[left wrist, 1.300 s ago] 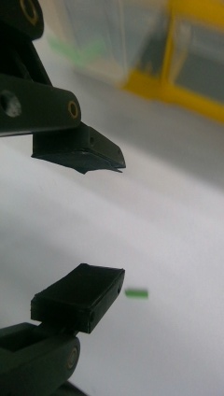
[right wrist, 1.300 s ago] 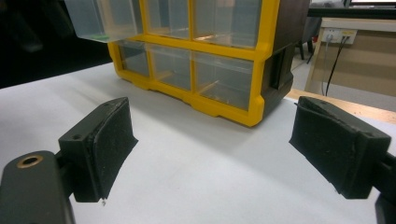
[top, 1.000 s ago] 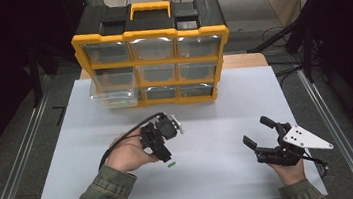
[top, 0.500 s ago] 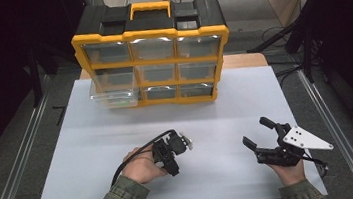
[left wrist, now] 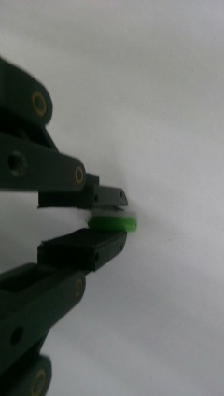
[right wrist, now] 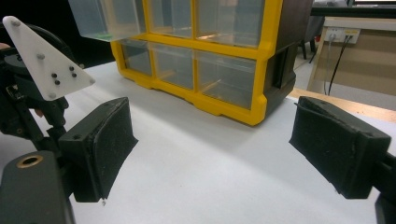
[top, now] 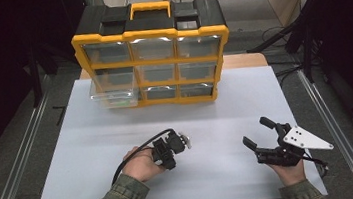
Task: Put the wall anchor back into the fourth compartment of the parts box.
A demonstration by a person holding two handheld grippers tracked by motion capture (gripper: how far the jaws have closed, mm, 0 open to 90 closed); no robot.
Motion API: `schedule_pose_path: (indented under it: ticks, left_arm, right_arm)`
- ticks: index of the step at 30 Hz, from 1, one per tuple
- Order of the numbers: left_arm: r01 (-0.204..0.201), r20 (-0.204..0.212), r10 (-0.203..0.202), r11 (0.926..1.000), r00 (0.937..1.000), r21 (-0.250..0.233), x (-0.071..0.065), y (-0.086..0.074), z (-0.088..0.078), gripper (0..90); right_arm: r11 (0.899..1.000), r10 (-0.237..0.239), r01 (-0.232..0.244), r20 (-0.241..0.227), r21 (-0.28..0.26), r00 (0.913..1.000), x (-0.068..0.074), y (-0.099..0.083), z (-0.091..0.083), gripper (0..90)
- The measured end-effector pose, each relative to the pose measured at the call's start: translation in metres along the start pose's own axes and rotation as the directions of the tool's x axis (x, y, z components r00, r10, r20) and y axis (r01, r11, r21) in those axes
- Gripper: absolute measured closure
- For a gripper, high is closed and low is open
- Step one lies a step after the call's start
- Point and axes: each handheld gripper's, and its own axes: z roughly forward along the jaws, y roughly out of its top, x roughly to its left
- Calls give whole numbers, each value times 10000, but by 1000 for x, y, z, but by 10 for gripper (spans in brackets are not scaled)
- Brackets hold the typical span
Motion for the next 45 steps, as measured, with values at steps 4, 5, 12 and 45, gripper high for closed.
schedule_pose_path:
  ticks: [4,5,12,45]
  left_arm:
    - [-41,75,41,10000,10000,39,2,0,0,839]
    - [-43,59,43,10000,10000,4,2,0,0,839]
    - [-205,205,204,9998,9996,76,1,0,-1,845]
    - [205,-1155,-369,9900,9926,-1397,94,-24,-205,843]
  right_arm:
    - [10000,-17,17,-14,23,10000,0,0,1,132]
    - [10000,-17,17,-14,23,10000,0,0,1,132]
    - [10000,-23,23,-8,26,10000,0,0,1,132]
    - [9998,78,-76,-119,175,9999,2,-2,4,134]
